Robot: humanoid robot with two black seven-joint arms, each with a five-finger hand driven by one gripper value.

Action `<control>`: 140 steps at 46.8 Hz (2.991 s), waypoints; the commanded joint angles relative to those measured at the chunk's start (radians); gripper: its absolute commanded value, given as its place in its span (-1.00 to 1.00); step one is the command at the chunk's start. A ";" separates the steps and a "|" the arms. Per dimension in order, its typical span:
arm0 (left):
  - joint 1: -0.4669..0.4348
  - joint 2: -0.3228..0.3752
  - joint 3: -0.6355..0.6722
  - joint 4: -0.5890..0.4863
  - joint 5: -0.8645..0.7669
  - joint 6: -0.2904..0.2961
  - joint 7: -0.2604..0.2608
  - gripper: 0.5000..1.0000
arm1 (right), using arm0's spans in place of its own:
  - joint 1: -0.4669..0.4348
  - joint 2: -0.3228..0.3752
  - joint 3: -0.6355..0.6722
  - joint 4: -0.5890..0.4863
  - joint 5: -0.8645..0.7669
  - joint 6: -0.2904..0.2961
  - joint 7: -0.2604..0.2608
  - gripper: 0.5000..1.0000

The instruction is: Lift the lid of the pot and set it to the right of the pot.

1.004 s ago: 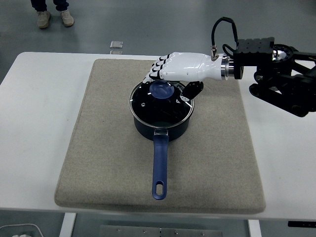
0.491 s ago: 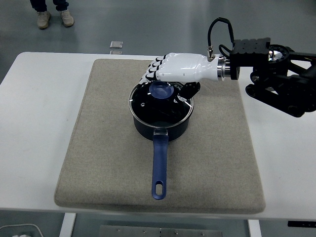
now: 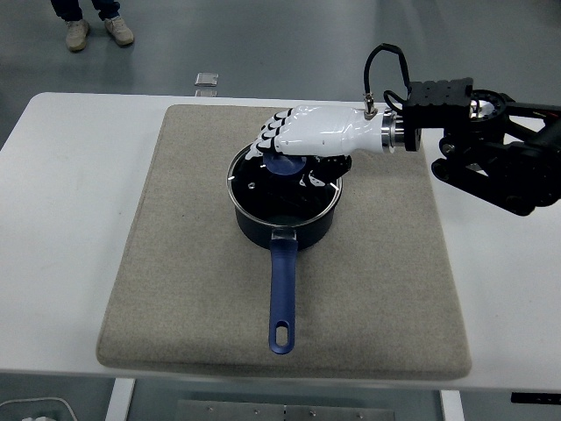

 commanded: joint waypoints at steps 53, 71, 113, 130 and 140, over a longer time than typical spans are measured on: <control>0.000 0.000 0.000 0.000 0.000 0.000 0.000 1.00 | 0.061 0.012 0.004 0.000 0.001 0.062 0.000 -1.00; 0.000 0.000 0.000 0.000 0.000 0.000 0.000 1.00 | 0.066 0.012 0.008 0.000 0.002 0.062 0.000 -1.00; 0.000 0.000 0.000 0.000 0.000 0.000 0.000 1.00 | 0.093 0.011 0.009 -0.001 0.008 0.062 0.000 -1.00; 0.000 0.000 0.000 0.000 0.000 0.000 0.000 1.00 | 0.092 0.011 0.009 -0.001 0.010 0.062 0.000 -1.00; 0.000 0.000 0.000 0.000 0.000 0.000 0.000 1.00 | 0.107 0.011 0.008 -0.029 0.014 0.063 0.000 -1.00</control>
